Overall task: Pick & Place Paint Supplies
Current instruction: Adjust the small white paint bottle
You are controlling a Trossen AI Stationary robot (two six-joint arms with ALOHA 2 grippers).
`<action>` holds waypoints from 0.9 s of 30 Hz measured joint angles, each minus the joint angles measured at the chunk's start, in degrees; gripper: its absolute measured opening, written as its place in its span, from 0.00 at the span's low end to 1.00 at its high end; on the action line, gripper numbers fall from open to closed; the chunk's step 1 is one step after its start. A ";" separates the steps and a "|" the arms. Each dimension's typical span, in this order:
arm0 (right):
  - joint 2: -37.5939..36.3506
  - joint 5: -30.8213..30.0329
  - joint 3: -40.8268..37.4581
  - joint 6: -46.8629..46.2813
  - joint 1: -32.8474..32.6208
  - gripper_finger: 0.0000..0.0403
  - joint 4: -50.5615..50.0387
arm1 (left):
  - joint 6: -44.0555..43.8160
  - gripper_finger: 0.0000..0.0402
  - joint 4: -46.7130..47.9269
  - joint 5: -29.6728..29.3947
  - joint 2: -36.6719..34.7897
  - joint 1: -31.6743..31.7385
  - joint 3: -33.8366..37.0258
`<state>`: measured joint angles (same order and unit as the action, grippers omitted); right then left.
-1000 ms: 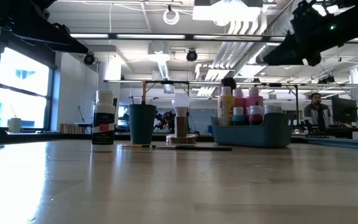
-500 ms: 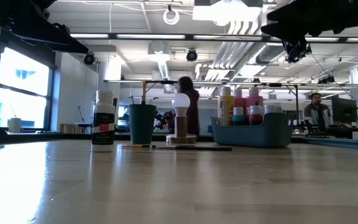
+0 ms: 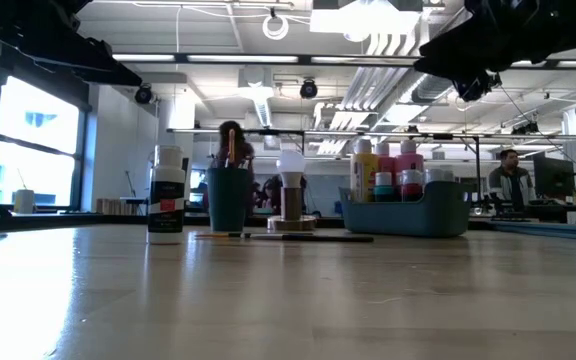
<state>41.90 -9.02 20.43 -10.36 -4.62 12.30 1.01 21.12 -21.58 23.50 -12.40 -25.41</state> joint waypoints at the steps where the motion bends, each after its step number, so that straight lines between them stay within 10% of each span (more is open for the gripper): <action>1: 0.15 0.00 0.00 -0.03 0.00 0.34 0.01 | 0.01 0.90 0.00 0.00 -0.01 0.02 0.00; 27: 12.12 -0.02 -0.02 5.01 -0.22 0.34 17.06 | -0.44 0.90 -0.83 0.28 -0.01 0.01 0.00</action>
<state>54.02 -9.03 20.40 -5.36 -4.85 29.36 0.56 20.29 -21.30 23.49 -12.39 -25.41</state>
